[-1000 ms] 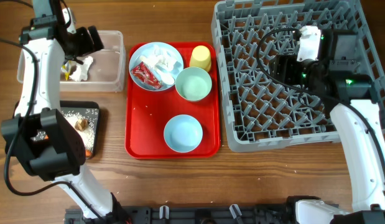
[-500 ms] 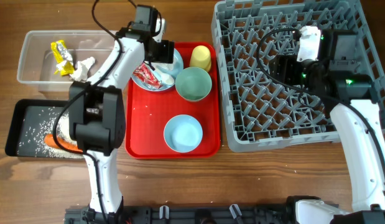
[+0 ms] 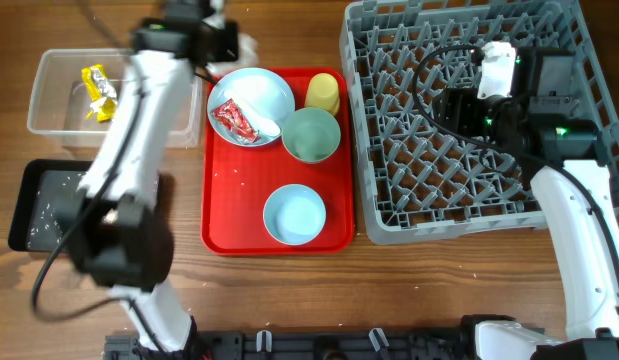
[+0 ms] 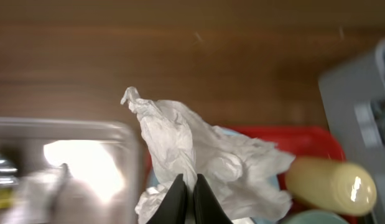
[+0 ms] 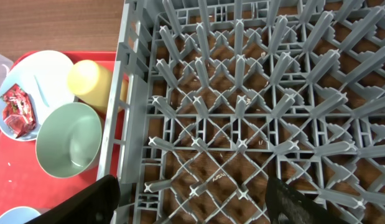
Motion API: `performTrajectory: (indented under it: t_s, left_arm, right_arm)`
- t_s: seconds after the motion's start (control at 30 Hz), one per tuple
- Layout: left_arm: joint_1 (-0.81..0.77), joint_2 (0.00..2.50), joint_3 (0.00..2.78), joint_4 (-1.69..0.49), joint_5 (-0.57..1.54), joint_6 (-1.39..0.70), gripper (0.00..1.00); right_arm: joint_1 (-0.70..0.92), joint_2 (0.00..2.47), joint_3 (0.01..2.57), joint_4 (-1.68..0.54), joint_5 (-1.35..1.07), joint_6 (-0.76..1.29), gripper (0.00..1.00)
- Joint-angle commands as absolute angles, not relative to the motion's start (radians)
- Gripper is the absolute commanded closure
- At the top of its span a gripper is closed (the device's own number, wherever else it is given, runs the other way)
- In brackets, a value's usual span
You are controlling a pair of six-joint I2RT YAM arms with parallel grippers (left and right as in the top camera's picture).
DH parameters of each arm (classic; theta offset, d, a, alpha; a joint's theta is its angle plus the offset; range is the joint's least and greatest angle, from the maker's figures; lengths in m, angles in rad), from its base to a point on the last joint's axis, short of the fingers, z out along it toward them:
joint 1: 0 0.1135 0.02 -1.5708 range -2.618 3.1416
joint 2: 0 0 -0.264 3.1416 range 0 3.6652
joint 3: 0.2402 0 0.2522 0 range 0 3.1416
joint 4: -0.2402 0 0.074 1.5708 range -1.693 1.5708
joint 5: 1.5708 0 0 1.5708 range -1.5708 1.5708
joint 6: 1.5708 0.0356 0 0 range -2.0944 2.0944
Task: Sort waste into correct bins and load items into the dishwasher rack
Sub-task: 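Pick the red candy wrapper from the plate and drop it in the bin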
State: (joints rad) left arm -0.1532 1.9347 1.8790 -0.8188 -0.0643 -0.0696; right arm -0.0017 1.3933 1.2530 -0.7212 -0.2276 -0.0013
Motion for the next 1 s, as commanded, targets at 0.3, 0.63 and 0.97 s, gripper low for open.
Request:
performTrajectory:
  t_s: [0.3, 0.63, 0.97]
  left_arm:
    - [0.139, 1.963, 1.825, -0.966, -0.211, -0.113, 0.0]
    - [-0.216, 2.011, 1.748, -1.035, 0.111, 0.018, 0.11]
    - [-0.205, 2.209, 1.72, -0.979, 0.073, -0.046, 0.31]
  right_arm:
    - [-0.003, 1.405, 1.268, -0.719, -0.218, 0.001, 0.23]
    - [-0.003, 1.405, 1.268, -0.727, -0.218, 0.001, 0.23]
    - [-0.003, 1.405, 1.268, -0.749, -0.217, 0.0, 0.23]
